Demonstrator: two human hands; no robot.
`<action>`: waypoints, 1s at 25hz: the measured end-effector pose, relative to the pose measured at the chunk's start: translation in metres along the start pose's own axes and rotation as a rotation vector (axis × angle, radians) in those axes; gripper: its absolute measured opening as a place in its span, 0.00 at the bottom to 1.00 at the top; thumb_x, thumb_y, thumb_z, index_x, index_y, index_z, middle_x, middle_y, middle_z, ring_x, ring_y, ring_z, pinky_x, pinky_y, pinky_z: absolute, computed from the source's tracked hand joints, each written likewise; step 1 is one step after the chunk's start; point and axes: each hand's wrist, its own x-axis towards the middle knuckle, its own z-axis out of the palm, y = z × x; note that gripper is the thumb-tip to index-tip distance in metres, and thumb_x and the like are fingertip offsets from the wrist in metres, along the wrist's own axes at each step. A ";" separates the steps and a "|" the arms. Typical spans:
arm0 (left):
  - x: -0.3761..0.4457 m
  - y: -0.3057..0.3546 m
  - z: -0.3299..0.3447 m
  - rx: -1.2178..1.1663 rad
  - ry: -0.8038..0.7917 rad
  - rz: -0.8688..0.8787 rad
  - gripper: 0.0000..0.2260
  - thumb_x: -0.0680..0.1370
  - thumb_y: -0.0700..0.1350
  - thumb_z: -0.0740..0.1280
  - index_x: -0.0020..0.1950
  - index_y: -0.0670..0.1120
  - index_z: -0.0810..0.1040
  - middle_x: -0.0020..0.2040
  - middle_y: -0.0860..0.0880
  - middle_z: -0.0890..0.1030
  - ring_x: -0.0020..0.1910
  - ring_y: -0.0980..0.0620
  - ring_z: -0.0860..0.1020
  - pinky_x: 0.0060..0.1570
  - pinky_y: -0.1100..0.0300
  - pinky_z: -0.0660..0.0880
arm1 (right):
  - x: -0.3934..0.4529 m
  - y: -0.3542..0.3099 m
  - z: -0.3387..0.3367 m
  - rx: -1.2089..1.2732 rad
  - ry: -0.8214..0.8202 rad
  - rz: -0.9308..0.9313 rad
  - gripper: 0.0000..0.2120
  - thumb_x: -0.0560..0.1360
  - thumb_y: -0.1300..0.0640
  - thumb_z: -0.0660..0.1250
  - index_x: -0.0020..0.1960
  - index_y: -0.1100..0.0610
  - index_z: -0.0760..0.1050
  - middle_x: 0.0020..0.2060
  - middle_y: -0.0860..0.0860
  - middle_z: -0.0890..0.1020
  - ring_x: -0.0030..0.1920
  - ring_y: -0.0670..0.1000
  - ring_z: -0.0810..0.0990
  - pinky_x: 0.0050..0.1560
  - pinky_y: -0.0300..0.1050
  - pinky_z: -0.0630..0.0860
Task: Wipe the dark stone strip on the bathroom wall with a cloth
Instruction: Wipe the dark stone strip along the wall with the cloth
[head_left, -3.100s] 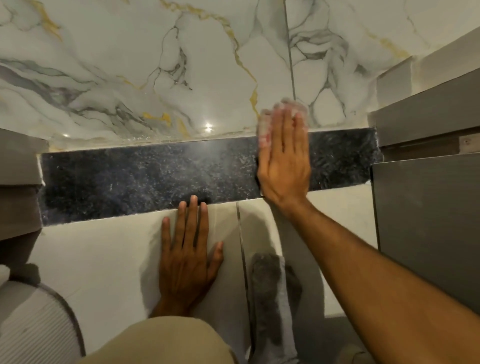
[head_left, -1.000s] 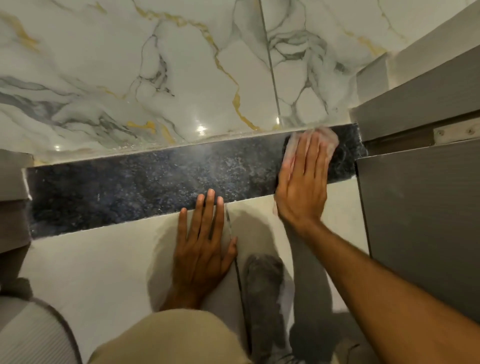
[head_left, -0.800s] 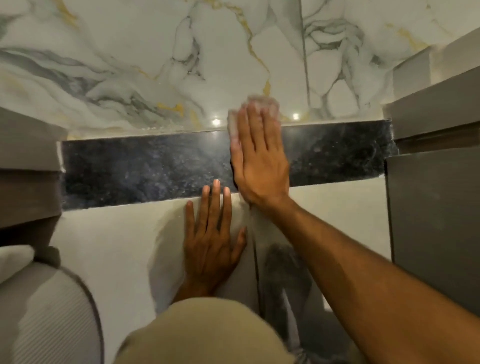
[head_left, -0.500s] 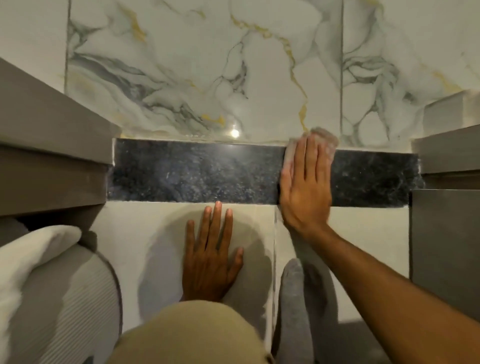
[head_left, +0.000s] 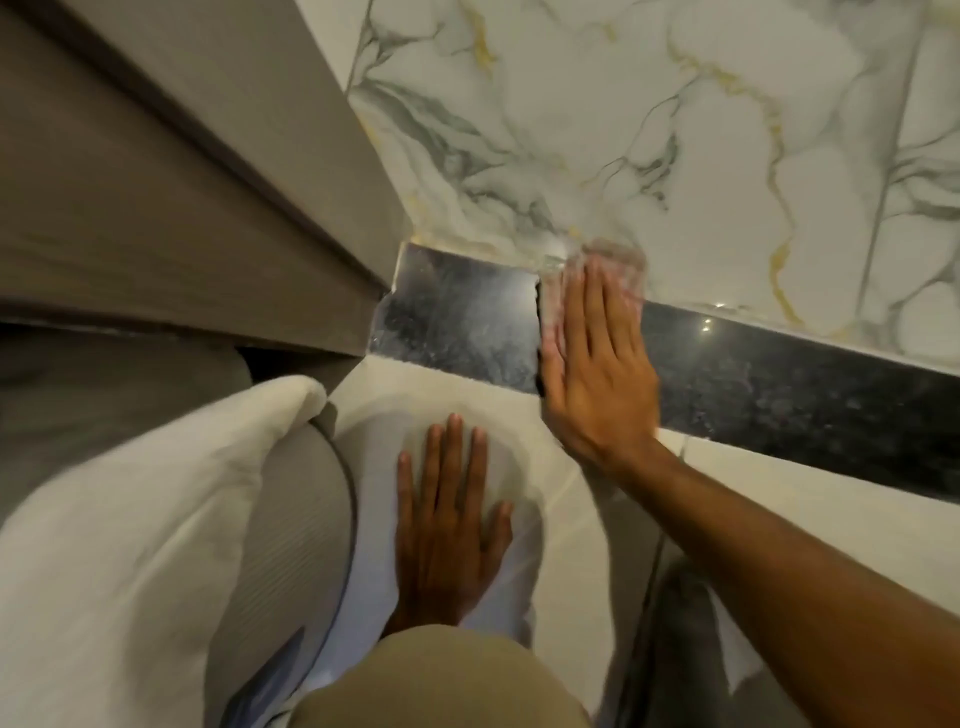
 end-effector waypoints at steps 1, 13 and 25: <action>-0.002 0.000 0.003 0.006 0.008 -0.020 0.35 0.88 0.60 0.58 0.89 0.42 0.57 0.89 0.37 0.57 0.89 0.36 0.56 0.85 0.31 0.58 | 0.020 -0.037 0.005 0.048 0.003 0.057 0.34 0.91 0.47 0.49 0.90 0.63 0.46 0.91 0.62 0.48 0.92 0.60 0.48 0.93 0.61 0.52; -0.022 -0.012 0.004 -0.077 0.016 -0.247 0.36 0.88 0.64 0.56 0.90 0.44 0.56 0.90 0.38 0.55 0.90 0.38 0.53 0.88 0.37 0.52 | 0.037 -0.078 0.006 0.042 -0.089 -0.090 0.33 0.91 0.43 0.46 0.92 0.52 0.41 0.90 0.60 0.38 0.92 0.60 0.39 0.93 0.63 0.44; -0.021 -0.010 0.003 -0.115 0.029 -0.310 0.37 0.88 0.64 0.51 0.88 0.39 0.58 0.89 0.36 0.57 0.89 0.37 0.55 0.87 0.38 0.55 | 0.026 -0.074 0.007 0.048 -0.116 -0.144 0.34 0.92 0.43 0.47 0.91 0.56 0.40 0.91 0.60 0.42 0.92 0.59 0.42 0.93 0.63 0.48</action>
